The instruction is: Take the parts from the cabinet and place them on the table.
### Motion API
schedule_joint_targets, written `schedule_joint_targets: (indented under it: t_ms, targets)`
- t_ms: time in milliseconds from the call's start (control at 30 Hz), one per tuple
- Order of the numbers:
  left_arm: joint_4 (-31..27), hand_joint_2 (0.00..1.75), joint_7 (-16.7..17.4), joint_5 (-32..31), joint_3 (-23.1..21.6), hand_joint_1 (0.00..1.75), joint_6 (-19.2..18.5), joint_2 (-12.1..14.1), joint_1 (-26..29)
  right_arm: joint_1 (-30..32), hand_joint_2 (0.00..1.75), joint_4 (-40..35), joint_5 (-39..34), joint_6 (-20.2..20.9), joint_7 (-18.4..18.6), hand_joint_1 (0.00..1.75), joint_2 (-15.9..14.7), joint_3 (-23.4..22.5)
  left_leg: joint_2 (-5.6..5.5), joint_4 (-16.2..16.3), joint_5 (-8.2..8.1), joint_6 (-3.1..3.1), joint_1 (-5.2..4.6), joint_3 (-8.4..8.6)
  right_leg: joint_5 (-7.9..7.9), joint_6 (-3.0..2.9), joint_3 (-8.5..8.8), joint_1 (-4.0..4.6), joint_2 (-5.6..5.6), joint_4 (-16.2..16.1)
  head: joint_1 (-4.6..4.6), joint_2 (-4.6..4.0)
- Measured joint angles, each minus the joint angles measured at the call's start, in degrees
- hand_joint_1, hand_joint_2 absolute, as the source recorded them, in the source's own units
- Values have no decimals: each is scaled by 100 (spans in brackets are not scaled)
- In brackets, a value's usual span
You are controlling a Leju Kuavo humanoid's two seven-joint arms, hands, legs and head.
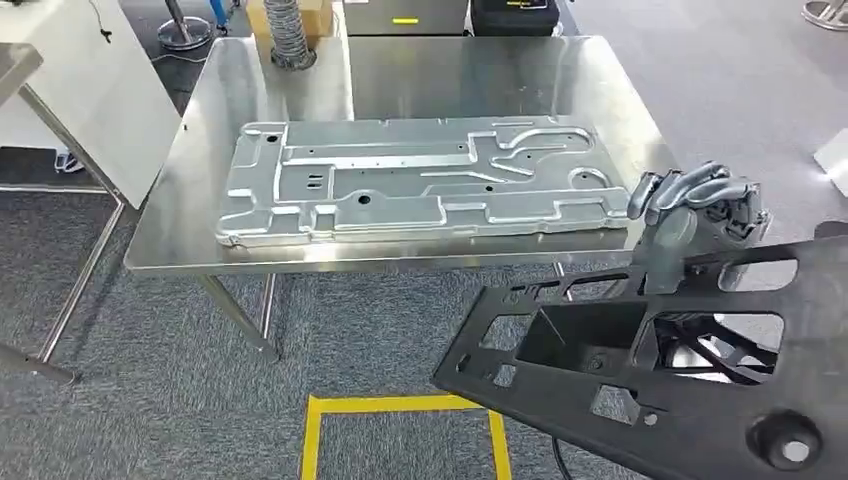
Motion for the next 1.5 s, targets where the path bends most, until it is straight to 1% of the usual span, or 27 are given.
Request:
schedule_joint_targets:
  t_ms: [67, 133, 167, 200, 267, 333, 367, 400, 467, 533, 600, 667, 700, 733, 767, 833, 900, 1000, 1033, 1067, 1133, 1200, 1233, 1333, 1400, 1433, 1500]
  targets:
    - [0, 175, 0, 0, -2, 0, 0, 0, 13, 8, 175, 0, -2, 2, -2, 175, 0, -2, 43, 0, -107, 1, -14, 141, 225, -12, -110, 0, -13, -148, 2, 0]
    - [0, 175, -2, 0, -2, 0, 2, -2, 9, 5, 175, 0, 0, 9, -20, 175, 0, -22, 90, -5, -234, -8, -39, 331, 854, -119, 193, 37, -72, -1090, 4, 0]
    - [2, 175, -2, 0, 0, 0, 4, -13, 21, 4, 175, 0, 0, 15, -22, 175, 0, -33, 120, -29, -296, -17, -40, 362, 1234, -228, 341, 95, -249, -1585, 2, 0]
    - [11, 175, 0, 0, 0, 0, 4, -42, 18, 9, 175, 4, 2, 20, -28, 175, 0, -44, 140, -18, -334, -45, -53, 439, 1153, -247, 309, 137, -320, -1599, -44, 0]
    - [11, 175, -2, 2, 0, 0, 15, -31, 7, -2, 175, -4, 4, 28, -26, 175, 0, -59, 204, -76, -363, -117, -51, 480, 1177, -300, 316, 173, -254, -1696, -18, 0]
    - [9, 175, -2, 2, 0, 0, 17, -28, 14, 1, 175, -7, 4, 33, -28, 175, 0, -74, 224, -27, -334, -185, -74, 545, 1156, -351, 446, 102, -137, -1754, -29, 0]
    - [9, 175, -4, 2, 0, 0, 20, -17, 0, -1, 175, -9, 4, 37, -31, 175, 2, -74, 134, 156, -370, -190, -48, 485, 1148, -360, 532, 80, -127, -1807, -20, 0]
    - [9, 175, -7, 2, 0, 0, 15, -17, -15, -19, 175, -9, 4, 44, -28, 175, 2, -74, 60, 472, -419, -195, -46, 323, 1120, -399, 578, 74, -101, -1824, -48, 0]
    - [9, 175, -4, 0, 0, 0, 15, -17, -4, -16, 175, -7, 9, 55, -28, 175, 2, -74, 23, 1279, -775, -237, -10, -195, 1045, -417, 637, 75, -40, -1823, -42, 2]
    - [9, 175, -7, 2, 0, 0, 20, -11, 23, -11, 175, -2, 11, 79, -28, 175, 2, -74, 22, 1712, -1037, -282, 1, -583, 959, -412, 732, 75, 42, -1819, -46, 2]
    - [9, 175, -13, 0, 0, 0, 20, 2, 29, -17, 175, -2, 11, 85, -26, 175, 2, -79, 23, 1231, -684, -293, 20, -550, 839, -377, 897, 64, 96, -1813, -39, 0]
    - [9, 175, -22, 0, 0, 0, 15, 9, 37, -32, 175, -2, 11, 85, -22, 175, 2, -79, 14, 317, 78, -298, 25, -304, 703, -330, 1063, 51, 112, -1792, -42, 0]
    - [11, 175, -24, 0, 0, 0, 0, 9, 47, -45, 175, 0, 11, 83, -20, 175, 2, -79, -22, 83, 288, -272, 23, -304, 638, -291, 1095, 61, 119, -1757, -37, 0]
    - [11, 175, -26, -4, 0, 0, -4, 9, 35, -57, 175, 4, 18, 72, -15, 175, 2, -81, -21, 64, 79, -206, -8, -311, 628, -266, 1046, 64, 149, -1751, -37, 0]
    - [11, 175, -26, -11, 0, 0, -11, 13, 39, -70, 175, 4, 35, 66, 0, 175, 2, -83, -22, 74, 205, -146, -13, -297, 599, -219, 1031, 65, 150, -1752, -37, 0]
    - [11, 175, -24, -13, 2, 0, -11, 17, 47, -85, 175, 0, 57, 35, 11, 175, 15, -87, -21, 46, 186, -93, -9, -243, 593, -182, 1069, 62, 150, -1723, -39, 0]
    - [9, 175, -26, -13, 2, 0, -11, 15, 33, -120, 175, -4, 77, 15, 26, 175, 18, -96, -20, -18, 148, -36, 17, -128, 599, -119, 857, 50, 62, -1263, 2, 0]
    - [9, 175, -28, -11, 2, 0, -11, 15, 21, -138, 175, 2, 83, -2, 44, 175, 22, -98, -19, -18, 34, 3, 11, -34, 92, -34, 4, 11, 5, -19, 22, 0]
    - [11, 175, -31, -11, 4, 0, -13, 15, 27, -138, 175, 4, 85, 0, 44, 175, 24, -98, -19, -17, -5, 2, 10, 11, 29, -24, -170, 5, 0, 147, 15, 0]
    - [9, 175, -42, -7, 4, 0, -13, 15, 28, -140, 175, 7, 85, -2, 44, 175, 26, -98, -20, -18, -48, 1, 7, 70, 122, -28, -218, 4, -7, 81, 20, 0]
    - [11, 175, -48, 0, 7, 0, -11, 15, 34, -145, 175, 9, 85, 0, 48, 175, 28, -98, -21, -19, -152, -10, 1, 224, 708, -91, 17, 15, -16, -710, 20, 0]
    - [13, 175, -61, 0, 7, 0, -7, -4, 37, -161, 175, 11, 85, 0, 52, 175, 28, -98, -21, -30, -252, -46, -7, 342, 1306, -219, 298, 80, -91, -1643, 24, 0]
    - [11, 175, -65, 0, 9, 0, 0, -7, 30, -170, 175, 17, 85, 2, 55, 175, 28, -96, -29, -23, -287, -84, -27, 360, 1105, -245, 307, 121, -93, -1663, 9, 0]
    - [13, 175, -68, -2, 11, 0, 2, -4, 25, -247, 175, 20, 83, -2, 111, 175, 31, -98, 5, 9, -268, -188, -43, 426, 1167, -325, 376, 95, -40, -1714, 13, 0]
    - [11, 175, -101, -31, 11, 0, -18, 9, 9, -444, 175, 28, 85, -61, 185, 175, 31, -105, -9, 307, -342, -230, -32, 317, 1144, -366, 523, 54, -31, -1779, 11, 0]
    - [11, 175, -118, -61, 11, 0, -37, 5, -4, -591, 175, 50, 83, -122, 283, 175, 26, -120, -10, 673, -423, -262, -29, 101, 1121, -400, 545, 54, -29, -1778, -5, 0]
    - [11, 175, -140, -122, 9, 0, -48, 4, -4, -939, 175, 182, 77, -243, 510, 175, -29, -193, -9, 1513, -837, -301, -12, -457, 1072, -422, 576, 61, -7, -1775, 4, 0]
